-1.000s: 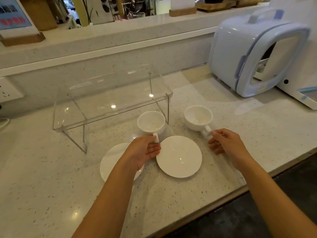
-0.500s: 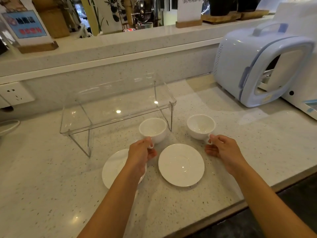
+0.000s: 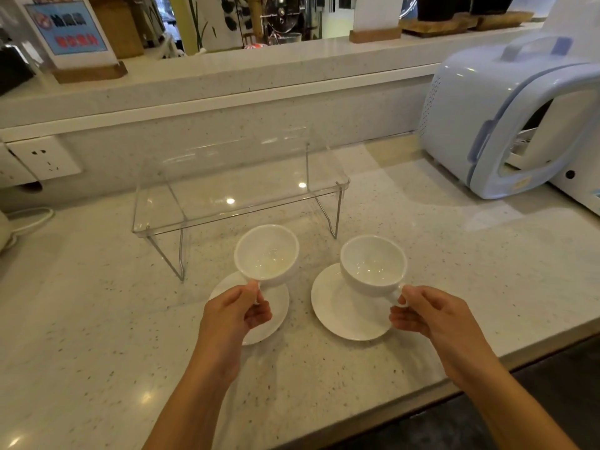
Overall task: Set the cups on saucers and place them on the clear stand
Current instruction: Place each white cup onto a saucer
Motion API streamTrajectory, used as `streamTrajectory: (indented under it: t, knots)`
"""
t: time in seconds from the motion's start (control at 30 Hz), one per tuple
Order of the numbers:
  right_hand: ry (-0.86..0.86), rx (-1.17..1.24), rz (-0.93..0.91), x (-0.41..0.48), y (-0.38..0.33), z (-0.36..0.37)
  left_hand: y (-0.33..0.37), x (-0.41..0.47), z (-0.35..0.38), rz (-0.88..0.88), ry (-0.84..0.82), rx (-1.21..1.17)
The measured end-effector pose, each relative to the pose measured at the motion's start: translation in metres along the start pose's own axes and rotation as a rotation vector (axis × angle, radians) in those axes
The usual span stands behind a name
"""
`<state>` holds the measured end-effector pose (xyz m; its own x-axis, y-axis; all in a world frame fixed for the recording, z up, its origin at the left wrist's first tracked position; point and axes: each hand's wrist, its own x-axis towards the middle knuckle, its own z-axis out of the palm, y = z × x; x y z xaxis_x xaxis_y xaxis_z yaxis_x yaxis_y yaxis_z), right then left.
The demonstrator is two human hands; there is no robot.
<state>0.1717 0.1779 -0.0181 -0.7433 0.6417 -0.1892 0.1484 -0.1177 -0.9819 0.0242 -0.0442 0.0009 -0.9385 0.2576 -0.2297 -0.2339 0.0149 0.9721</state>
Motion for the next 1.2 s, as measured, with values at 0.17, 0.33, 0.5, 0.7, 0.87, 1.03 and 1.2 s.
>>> streamTrajectory:
  t: [0.17,0.33,0.5,0.7,0.87,1.03,1.2]
  knots:
    - [-0.016,-0.057,0.036,-0.017,0.011,0.013,0.000,-0.012,-0.016,-0.029,-0.016,-0.103]
    - [0.007,-0.097,0.047,-0.024,0.013,0.019,-0.002,-0.017,-0.026,-0.037,-0.004,-0.109]
    - [-0.001,-0.100,0.054,-0.029,0.009,0.022,-0.007,-0.019,-0.033,-0.046,0.024,-0.103]
    - [-0.019,-0.150,0.069,-0.032,0.006,0.026,-0.016,-0.018,-0.040,-0.084,0.085,-0.045]
    - [-0.019,-0.133,0.064,-0.034,0.007,0.028,-0.021,-0.017,-0.041,-0.125,0.112,0.000]
    - [-0.035,-0.130,0.077,-0.034,0.008,0.029,-0.020,-0.017,-0.038,-0.114,0.112,0.057]
    - [-0.033,-0.130,0.063,-0.035,0.009,0.032,-0.022,-0.018,-0.042,-0.025,0.113,0.298]
